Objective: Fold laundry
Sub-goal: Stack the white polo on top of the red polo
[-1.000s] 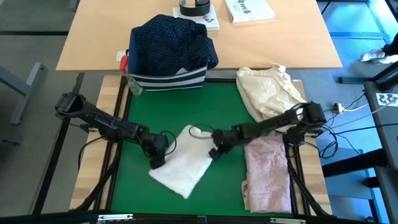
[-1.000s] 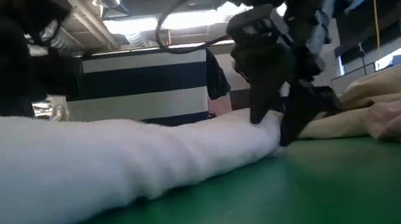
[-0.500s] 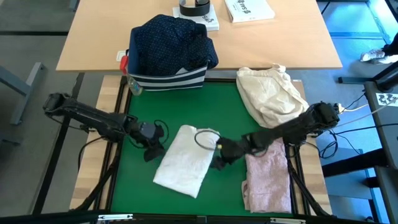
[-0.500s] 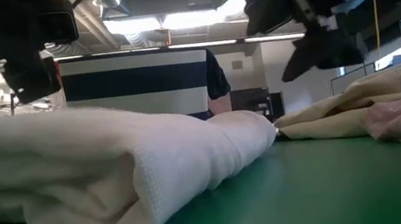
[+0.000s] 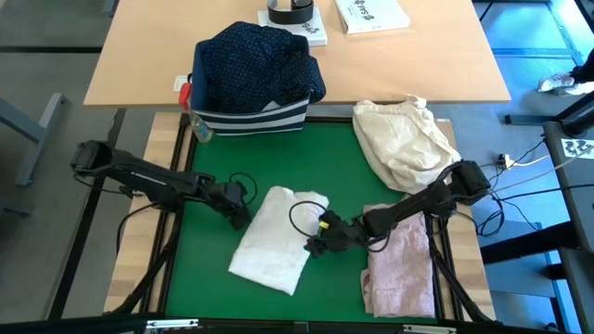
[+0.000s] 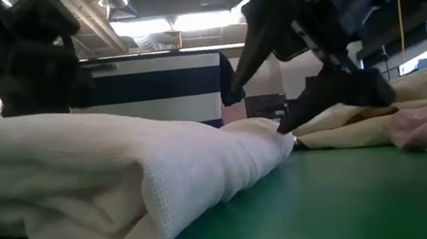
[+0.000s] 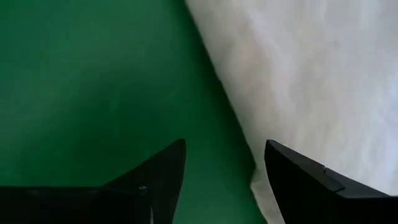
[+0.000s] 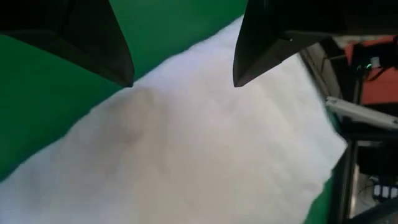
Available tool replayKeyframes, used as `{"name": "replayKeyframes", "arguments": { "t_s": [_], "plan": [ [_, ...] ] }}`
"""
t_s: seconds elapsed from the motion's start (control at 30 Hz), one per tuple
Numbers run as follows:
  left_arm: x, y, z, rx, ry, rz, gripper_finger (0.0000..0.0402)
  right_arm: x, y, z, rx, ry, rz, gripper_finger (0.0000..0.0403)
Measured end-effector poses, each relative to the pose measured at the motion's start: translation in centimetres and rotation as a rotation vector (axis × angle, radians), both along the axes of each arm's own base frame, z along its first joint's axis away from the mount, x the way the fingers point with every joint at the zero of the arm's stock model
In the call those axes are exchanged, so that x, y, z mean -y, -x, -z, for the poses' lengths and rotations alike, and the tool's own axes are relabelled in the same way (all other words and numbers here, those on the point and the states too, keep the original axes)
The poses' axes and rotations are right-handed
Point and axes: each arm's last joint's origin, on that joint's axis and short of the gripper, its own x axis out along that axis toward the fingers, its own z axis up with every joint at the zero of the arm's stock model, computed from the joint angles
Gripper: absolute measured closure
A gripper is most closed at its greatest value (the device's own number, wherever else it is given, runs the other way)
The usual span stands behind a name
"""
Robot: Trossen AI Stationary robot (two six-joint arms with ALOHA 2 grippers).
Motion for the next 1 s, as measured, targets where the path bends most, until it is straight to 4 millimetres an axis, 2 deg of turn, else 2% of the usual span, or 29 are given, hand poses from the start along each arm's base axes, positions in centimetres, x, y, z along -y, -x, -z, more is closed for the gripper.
{"name": "replayKeyframes", "arguments": {
  "t_s": [0.13, 0.27, 0.4, 0.5, 0.63, 0.8, 1.0],
  "plan": [
    [0.1, -1.0, 1.3, 0.075, 0.071, 0.038, 0.0187, 0.0, -0.1, 0.6, -0.009, 0.017, 0.008, 0.0128],
    [0.2, -1.7, 2.4, 0.078, 0.09, 0.051, 0.0187, 0.0, -0.2, 0.9, -0.015, 0.024, 0.005, 0.0128],
    [0.3, -2.2, 2.7, 0.109, 0.111, 0.106, 0.0187, -0.1, -0.3, 1.3, -0.014, 0.036, -0.009, 0.0128],
    [0.1, -2.1, 2.1, 0.134, 0.204, 0.167, 0.0186, -0.2, -0.4, 1.4, -0.013, 0.025, -0.022, 0.0128],
    [-0.4, -1.8, 0.2, 0.232, 0.28, 0.213, 0.0186, -0.3, -0.5, 1.3, 0.006, 0.025, -0.04, 0.0128],
    [-1.2, -1.6, -1.2, 0.33, 0.19, 0.202, 0.0186, -0.3, -0.6, 1.3, 0.011, 0.032, -0.05, 0.0128],
    [-1.8, -1.7, -1.3, 0.335, 0.089, 0.052, 0.0186, -0.3, -0.6, 1.3, 0.012, 0.048, -0.065, 0.0128]
  ]
}}
